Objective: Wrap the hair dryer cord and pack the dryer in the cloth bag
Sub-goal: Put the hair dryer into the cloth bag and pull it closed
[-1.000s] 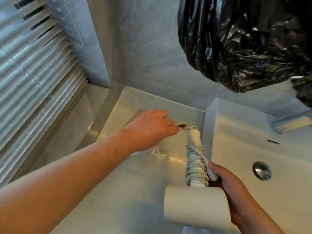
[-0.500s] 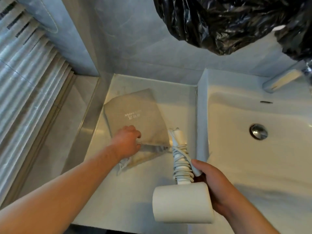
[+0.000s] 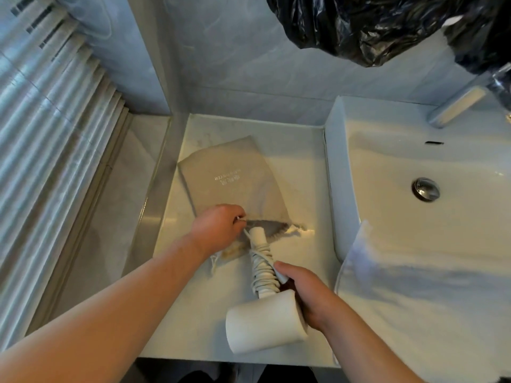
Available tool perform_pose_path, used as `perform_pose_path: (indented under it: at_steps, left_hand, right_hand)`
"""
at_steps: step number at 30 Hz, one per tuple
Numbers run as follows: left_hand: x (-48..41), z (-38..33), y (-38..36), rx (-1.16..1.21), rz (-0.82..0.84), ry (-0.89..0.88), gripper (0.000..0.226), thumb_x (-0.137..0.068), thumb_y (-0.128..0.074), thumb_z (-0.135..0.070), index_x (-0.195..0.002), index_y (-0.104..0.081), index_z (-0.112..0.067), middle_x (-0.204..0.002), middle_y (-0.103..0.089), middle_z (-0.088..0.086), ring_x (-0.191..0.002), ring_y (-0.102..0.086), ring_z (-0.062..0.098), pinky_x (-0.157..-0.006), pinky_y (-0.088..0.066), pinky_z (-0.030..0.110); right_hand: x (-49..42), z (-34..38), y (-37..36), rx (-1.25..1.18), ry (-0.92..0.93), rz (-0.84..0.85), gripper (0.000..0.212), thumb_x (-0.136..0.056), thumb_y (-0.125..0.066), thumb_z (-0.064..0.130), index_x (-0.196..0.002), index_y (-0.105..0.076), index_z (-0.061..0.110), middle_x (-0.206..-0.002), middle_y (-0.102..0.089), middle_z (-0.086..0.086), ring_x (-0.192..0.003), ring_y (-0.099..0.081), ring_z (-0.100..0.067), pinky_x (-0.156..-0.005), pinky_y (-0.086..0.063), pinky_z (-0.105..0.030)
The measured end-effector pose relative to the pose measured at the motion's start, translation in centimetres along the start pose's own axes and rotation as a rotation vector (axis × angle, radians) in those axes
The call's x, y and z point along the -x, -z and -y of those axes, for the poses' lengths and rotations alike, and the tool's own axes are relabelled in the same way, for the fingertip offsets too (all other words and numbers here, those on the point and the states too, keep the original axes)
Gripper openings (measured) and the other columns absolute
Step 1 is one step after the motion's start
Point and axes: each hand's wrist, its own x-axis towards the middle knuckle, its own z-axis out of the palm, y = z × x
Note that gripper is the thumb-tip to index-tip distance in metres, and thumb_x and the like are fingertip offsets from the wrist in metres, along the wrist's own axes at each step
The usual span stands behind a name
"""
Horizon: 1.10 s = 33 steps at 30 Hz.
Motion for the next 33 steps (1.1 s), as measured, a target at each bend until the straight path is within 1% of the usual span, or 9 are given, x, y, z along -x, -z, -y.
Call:
perform_pose_path:
  at_steps: [3,8,15,18,20,22,25,29,33]
  left_hand:
    - [0.8,-0.2,0.2,-0.041,0.008,-0.068,0.033,-0.097,-0.053,-0.031,-0.128,-0.063,-0.026,-0.122,-0.066,-0.002,-0.112,-0.06,0.023,-0.089,-0.047,0.031]
    - [2.1,0.0,-0.2,0.039,-0.036,-0.103,0.029,-0.095,-0.058,-0.026,-0.122,-0.068,-0.022,-0.111,-0.069,-0.002,-0.104,-0.062,0.02,-0.088,-0.049,0.03]
    - [4.0,0.5,-2.5,0.24,-0.017,0.018,0.031,-0.092,-0.062,-0.028,-0.122,-0.067,-0.023,-0.108,-0.063,-0.003,-0.102,-0.058,0.015,-0.084,-0.041,0.021]
    - [5.6,1.3,-3.3,0.267,-0.054,0.066,0.064,-0.074,-0.069,-0.052,-0.13,-0.059,-0.022,-0.118,-0.056,-0.006,-0.112,-0.052,0.014,-0.099,-0.042,0.028]
    - [7.4,2.1,-4.1,0.229,-0.033,0.086,0.096,-0.06,-0.066,-0.068,-0.141,-0.046,-0.021,-0.134,-0.046,-0.006,-0.125,-0.042,0.013,-0.109,-0.035,0.029]
    - [9.1,2.7,-5.2,0.2,0.043,0.092,0.109,-0.055,-0.069,-0.07,-0.148,-0.034,-0.025,-0.145,-0.036,-0.009,-0.134,-0.032,0.011,-0.113,-0.026,0.027]
    - [10.0,3.1,-6.4,0.196,0.062,0.116,0.108,-0.061,-0.079,-0.057,-0.151,-0.027,-0.029,-0.153,-0.032,-0.008,-0.139,-0.028,0.013,-0.115,-0.023,0.029]
    - [9.7,2.6,-6.8,0.173,-0.017,0.111,0.097,-0.062,-0.082,-0.048,-0.146,-0.037,-0.028,-0.145,-0.043,-0.006,-0.133,-0.036,0.016,-0.11,-0.03,0.029]
    - [9.7,2.1,-7.1,0.206,-0.068,0.134,0.095,-0.063,-0.082,-0.044,-0.145,-0.038,-0.028,-0.142,-0.044,-0.006,-0.131,-0.034,0.015,-0.109,-0.03,0.027]
  right_hand:
    - [-1.9,0.5,-0.6,-0.028,0.017,-0.004,0.037,-0.087,-0.062,0.036,-0.101,-0.073,0.004,-0.099,-0.074,-0.02,-0.087,-0.068,-0.033,-0.086,-0.052,-0.041]
    - [-4.8,2.0,-1.3,-0.166,0.045,0.045,0.039,-0.088,-0.064,0.032,-0.115,-0.067,0.005,-0.112,-0.07,-0.022,-0.101,-0.066,-0.035,-0.1,-0.048,-0.048]
    - [-7.2,2.3,-2.0,-0.193,0.118,0.014,0.031,-0.09,-0.059,0.026,-0.113,-0.068,0.007,-0.105,-0.073,-0.017,-0.098,-0.068,-0.031,-0.088,-0.054,-0.041]
    - [-7.6,2.3,-1.9,-0.159,0.148,0.014,0.028,-0.088,-0.063,0.026,-0.109,-0.07,0.01,-0.103,-0.074,-0.016,-0.098,-0.07,-0.031,-0.089,-0.055,-0.042]
    - [-7.8,2.4,-1.9,-0.105,0.171,0.003,0.029,-0.084,-0.066,0.029,-0.106,-0.072,0.011,-0.103,-0.075,-0.015,-0.099,-0.07,-0.032,-0.092,-0.054,-0.048]
    - [-7.9,2.3,-1.9,-0.031,0.199,-0.043,0.029,-0.08,-0.068,0.031,-0.101,-0.073,0.011,-0.101,-0.075,-0.015,-0.097,-0.07,-0.032,-0.09,-0.054,-0.048]
    - [-8.0,1.9,-1.9,0.082,0.273,-0.201,0.023,-0.074,-0.07,0.031,-0.082,-0.074,0.01,-0.087,-0.076,-0.015,-0.083,-0.072,-0.03,-0.077,-0.056,-0.042]
    - [-7.6,1.5,-1.5,0.285,0.462,-0.451,0.017,-0.076,-0.069,0.027,-0.071,-0.069,0.011,-0.074,-0.071,-0.008,-0.074,-0.067,-0.027,-0.066,-0.05,-0.035]
    - [-6.5,0.8,-0.8,0.462,0.556,-0.385,0.022,-0.089,-0.055,0.024,-0.078,-0.068,0.011,-0.077,-0.07,-0.007,-0.077,-0.064,-0.027,-0.062,-0.042,-0.032]
